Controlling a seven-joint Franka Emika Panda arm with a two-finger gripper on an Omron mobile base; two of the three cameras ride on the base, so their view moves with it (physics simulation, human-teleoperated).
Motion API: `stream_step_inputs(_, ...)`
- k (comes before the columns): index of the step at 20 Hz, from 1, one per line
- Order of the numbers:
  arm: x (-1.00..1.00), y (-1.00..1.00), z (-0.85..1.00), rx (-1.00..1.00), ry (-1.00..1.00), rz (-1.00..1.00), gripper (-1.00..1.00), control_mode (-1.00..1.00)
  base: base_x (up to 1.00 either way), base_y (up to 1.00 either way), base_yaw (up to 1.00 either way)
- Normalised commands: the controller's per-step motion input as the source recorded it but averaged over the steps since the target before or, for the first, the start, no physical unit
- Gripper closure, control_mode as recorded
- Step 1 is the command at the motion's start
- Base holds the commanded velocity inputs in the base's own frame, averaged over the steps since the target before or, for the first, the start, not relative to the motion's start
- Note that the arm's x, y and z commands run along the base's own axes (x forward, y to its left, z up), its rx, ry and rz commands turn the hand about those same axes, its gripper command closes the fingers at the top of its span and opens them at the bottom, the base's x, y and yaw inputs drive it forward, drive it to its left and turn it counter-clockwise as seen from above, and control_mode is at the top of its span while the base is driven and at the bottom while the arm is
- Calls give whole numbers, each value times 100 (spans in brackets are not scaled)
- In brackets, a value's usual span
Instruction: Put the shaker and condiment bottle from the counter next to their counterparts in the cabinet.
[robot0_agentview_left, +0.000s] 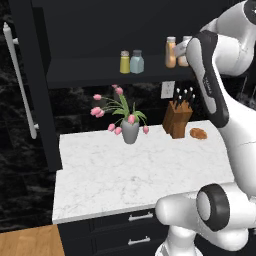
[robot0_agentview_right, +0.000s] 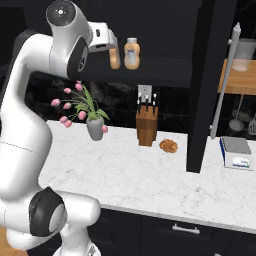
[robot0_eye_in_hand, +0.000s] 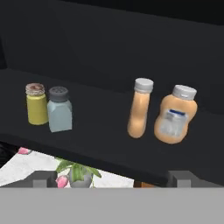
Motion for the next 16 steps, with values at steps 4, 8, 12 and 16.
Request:
stream_step_inputs(4, -100, 25, -15, -12, -14, 0, -100, -100, 0, 0, 0)
stream_step_inputs(8, -100, 18, -28, -12, -11, 0, -100, -100, 0, 0, 0)
stream_step_inputs(12, -100, 14, -36, -11, -11, 0, -100, -100, 0, 0, 0)
stream_step_inputs(16, -100, 22, -61, -7, -1, 0, -100, -100, 0, 0, 0)
